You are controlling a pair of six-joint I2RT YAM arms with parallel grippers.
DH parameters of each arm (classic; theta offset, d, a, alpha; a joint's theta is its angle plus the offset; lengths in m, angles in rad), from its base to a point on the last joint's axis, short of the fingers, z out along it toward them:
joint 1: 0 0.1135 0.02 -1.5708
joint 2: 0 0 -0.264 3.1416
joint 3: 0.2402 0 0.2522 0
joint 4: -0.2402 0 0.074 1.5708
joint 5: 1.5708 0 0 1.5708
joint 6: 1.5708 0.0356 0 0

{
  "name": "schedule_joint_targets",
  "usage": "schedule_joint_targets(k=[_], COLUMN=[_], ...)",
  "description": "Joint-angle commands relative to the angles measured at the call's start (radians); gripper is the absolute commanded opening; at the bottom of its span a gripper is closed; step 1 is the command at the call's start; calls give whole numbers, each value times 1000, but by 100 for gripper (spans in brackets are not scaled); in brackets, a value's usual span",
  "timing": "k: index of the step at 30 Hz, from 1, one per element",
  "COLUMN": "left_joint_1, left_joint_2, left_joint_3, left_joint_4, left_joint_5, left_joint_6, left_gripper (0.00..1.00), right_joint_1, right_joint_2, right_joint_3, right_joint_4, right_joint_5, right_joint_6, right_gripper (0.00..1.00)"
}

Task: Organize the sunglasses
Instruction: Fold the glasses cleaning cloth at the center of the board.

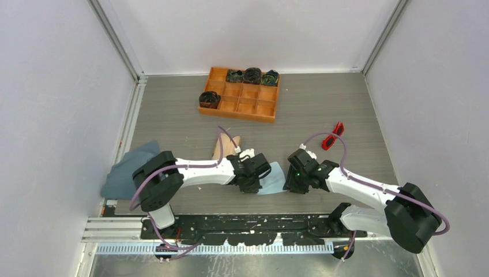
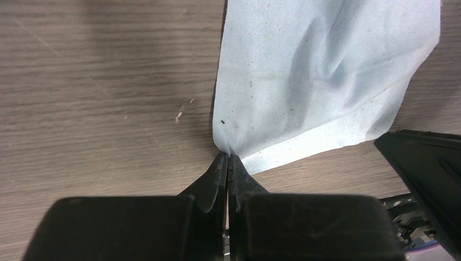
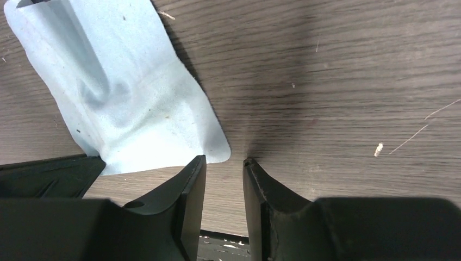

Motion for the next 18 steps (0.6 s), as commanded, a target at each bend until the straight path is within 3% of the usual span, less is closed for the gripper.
schedule_joint_targets(k=[1, 13, 18], left_joint_1=[-10, -27, -30], left_joint_2=[-52, -27, -29], left_joint_3=[-48, -25, -28], left_joint_4=[2, 3, 4], left_joint_5=[-5, -22, -28], left_joint_6=[-35, -35, -41], left_gripper=[1, 1, 1], right_joint_1=[8, 17, 16], right_joint_2=[-11, 46, 50], right_joint_3=[-23, -25, -25], right_joint_4=[-23, 47, 50], right_joint_5=[-3, -48, -32], right_joint_6=[32, 23, 25], right_gripper=[37, 30, 10])
